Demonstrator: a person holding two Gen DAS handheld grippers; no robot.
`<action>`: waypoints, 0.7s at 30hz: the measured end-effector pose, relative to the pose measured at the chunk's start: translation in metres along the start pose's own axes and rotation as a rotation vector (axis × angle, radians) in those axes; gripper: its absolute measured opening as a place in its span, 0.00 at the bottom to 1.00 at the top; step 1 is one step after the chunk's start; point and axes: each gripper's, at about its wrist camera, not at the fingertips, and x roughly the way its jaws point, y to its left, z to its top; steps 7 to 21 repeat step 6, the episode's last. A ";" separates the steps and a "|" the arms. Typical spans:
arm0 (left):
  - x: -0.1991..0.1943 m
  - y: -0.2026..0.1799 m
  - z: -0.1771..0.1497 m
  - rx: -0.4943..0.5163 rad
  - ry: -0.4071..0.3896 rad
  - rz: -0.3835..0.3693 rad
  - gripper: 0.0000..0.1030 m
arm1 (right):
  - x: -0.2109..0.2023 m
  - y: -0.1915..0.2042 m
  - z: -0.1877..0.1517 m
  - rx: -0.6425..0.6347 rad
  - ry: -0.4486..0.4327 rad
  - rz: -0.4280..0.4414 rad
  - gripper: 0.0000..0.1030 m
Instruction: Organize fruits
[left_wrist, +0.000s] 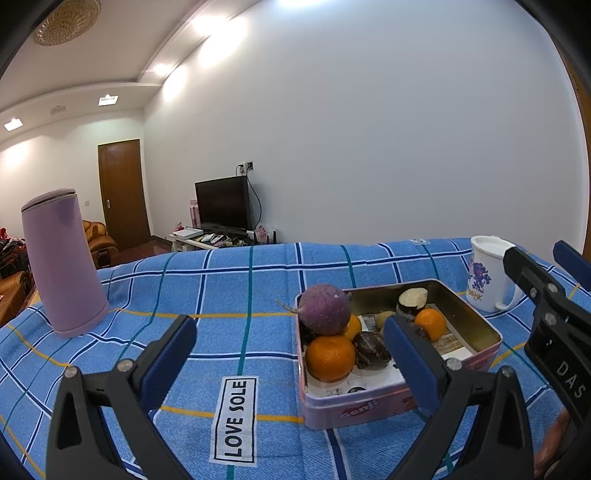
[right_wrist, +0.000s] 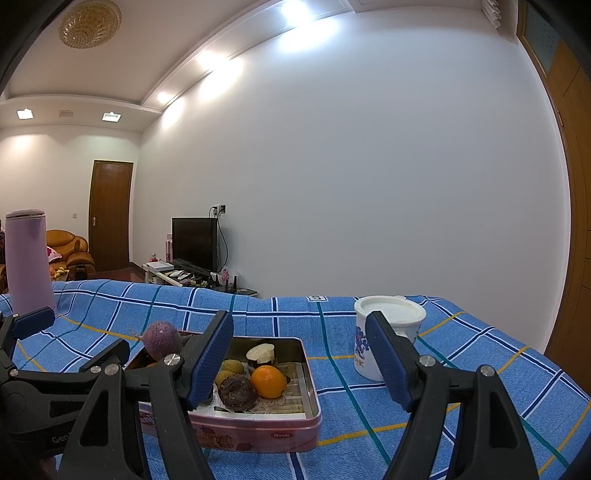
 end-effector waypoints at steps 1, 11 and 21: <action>0.000 0.000 0.000 0.000 0.001 0.000 1.00 | 0.001 0.000 0.000 0.001 0.002 0.000 0.73; 0.000 0.001 0.000 0.000 0.002 -0.001 1.00 | 0.001 -0.001 -0.001 0.005 0.007 -0.002 0.73; 0.000 0.001 0.000 0.000 0.002 -0.001 1.00 | 0.001 -0.001 -0.001 0.005 0.007 -0.002 0.73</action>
